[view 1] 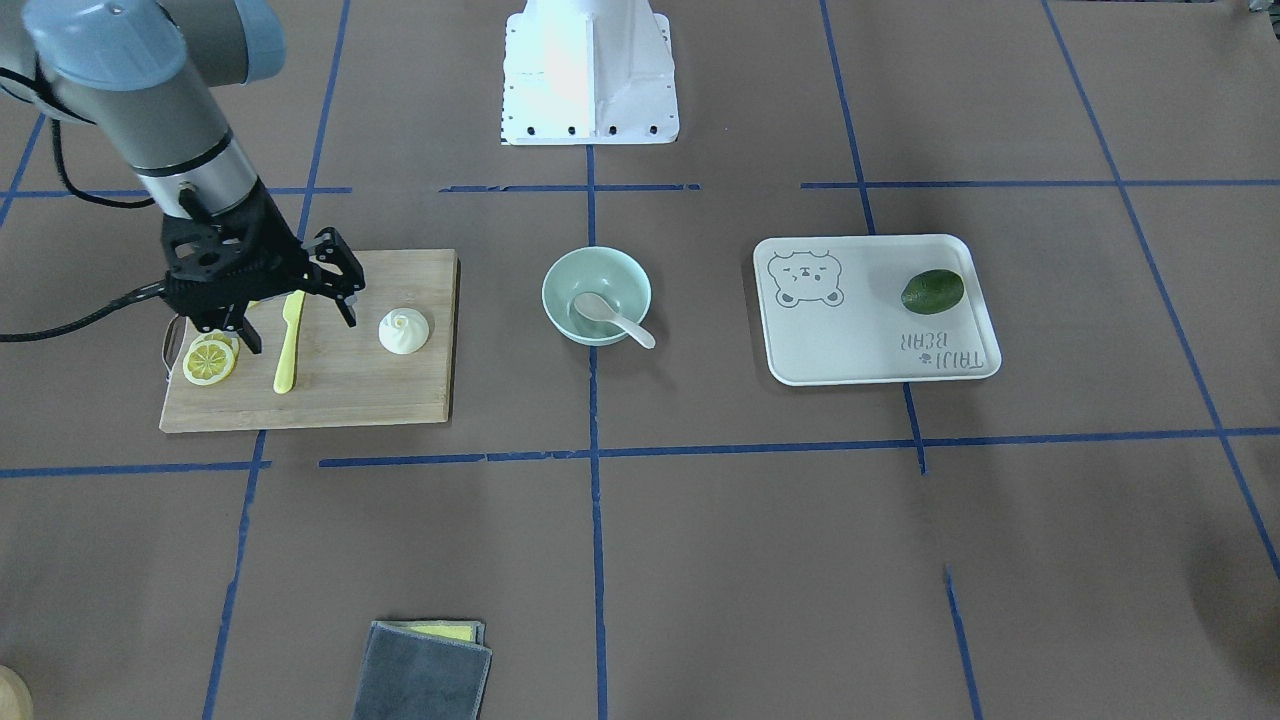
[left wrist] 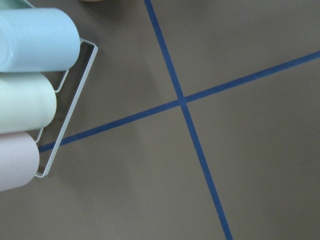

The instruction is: Put spoon and bun in bowl

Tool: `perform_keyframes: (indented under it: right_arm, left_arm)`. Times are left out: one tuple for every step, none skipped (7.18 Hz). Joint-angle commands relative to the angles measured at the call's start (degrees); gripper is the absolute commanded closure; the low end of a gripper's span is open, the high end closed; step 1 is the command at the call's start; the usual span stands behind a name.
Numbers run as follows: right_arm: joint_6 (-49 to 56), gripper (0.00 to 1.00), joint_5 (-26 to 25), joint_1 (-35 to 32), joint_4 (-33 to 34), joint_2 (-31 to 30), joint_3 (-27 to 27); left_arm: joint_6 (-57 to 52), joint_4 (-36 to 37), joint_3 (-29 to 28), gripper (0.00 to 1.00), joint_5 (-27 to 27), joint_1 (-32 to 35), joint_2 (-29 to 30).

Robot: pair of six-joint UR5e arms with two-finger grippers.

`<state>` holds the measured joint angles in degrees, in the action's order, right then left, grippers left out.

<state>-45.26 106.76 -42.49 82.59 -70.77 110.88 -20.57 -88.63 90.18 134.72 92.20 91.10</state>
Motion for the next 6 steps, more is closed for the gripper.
perform_keyframes:
  right_arm:
    - [-4.7,0.05,-7.8,7.7,0.1,-0.3,-0.9]
    - [-4.8,0.12,-8.1,9.1,-0.1,-1.2,-1.3]
    - [-4.8,0.15,-8.9,10.6,-0.1,-1.2,-2.5]
    - [-5.0,0.18,-9.8,11.0,-0.2,-1.1,-3.6]
    - [-5.0,0.19,-9.9,11.5,-0.2,-0.9,-4.0]
    - [-5.3,0.19,-10.1,12.2,-0.2,-0.6,-4.2]
  left_arm:
    - [-0.3,-0.2,0.0,0.00,0.4,0.1,-0.2]
    - [-0.3,-0.2,-0.2,0.00,0.8,0.1,-0.2]
    - [-0.3,-0.3,-0.3,0.00,1.2,0.0,-0.2]
    - [-0.3,-0.3,-0.3,0.00,1.2,0.1,-0.2]
    - [-0.4,-0.3,-0.3,0.00,1.2,0.0,-0.2]
    - [-0.4,-0.3,-0.1,0.00,1.2,0.1,-0.3]
